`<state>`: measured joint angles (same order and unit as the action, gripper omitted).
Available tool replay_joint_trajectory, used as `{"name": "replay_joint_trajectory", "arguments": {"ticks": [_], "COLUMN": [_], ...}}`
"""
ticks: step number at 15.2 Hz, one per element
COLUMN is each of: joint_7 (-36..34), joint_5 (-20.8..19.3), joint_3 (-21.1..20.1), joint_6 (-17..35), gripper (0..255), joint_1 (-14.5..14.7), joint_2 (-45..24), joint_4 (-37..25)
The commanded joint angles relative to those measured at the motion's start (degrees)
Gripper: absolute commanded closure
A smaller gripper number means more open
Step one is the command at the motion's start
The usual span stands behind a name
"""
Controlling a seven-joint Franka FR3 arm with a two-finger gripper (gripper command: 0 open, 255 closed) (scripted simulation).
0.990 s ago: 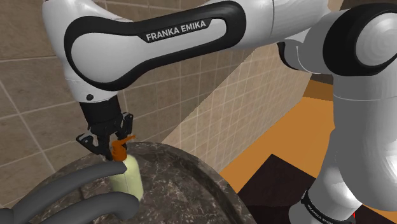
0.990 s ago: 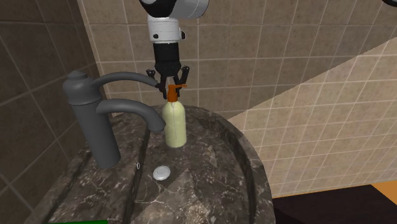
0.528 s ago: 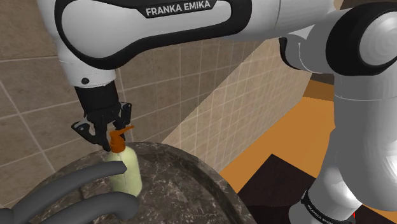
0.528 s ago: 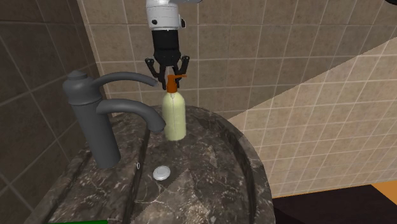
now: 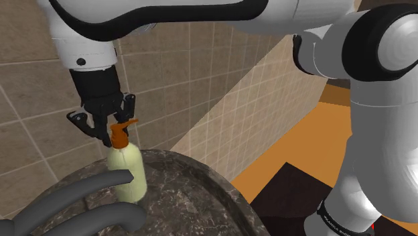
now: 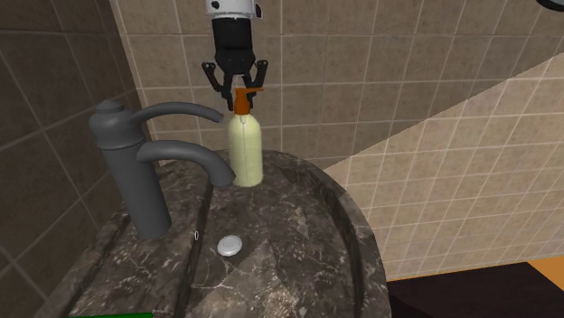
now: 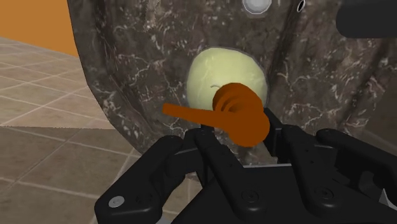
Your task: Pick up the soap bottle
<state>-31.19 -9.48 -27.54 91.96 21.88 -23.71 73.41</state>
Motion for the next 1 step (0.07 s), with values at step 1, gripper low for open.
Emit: {"name": "replay_joint_trajectory", "arguments": {"ticks": [1], "joint_7": [0.0], "joint_5": [0.0], "joint_3": [0.0], "joint_6": [-0.6], "gripper": [255], "joint_1": [0.1], "joint_2": [-0.1], "joint_4": [-0.7]}}
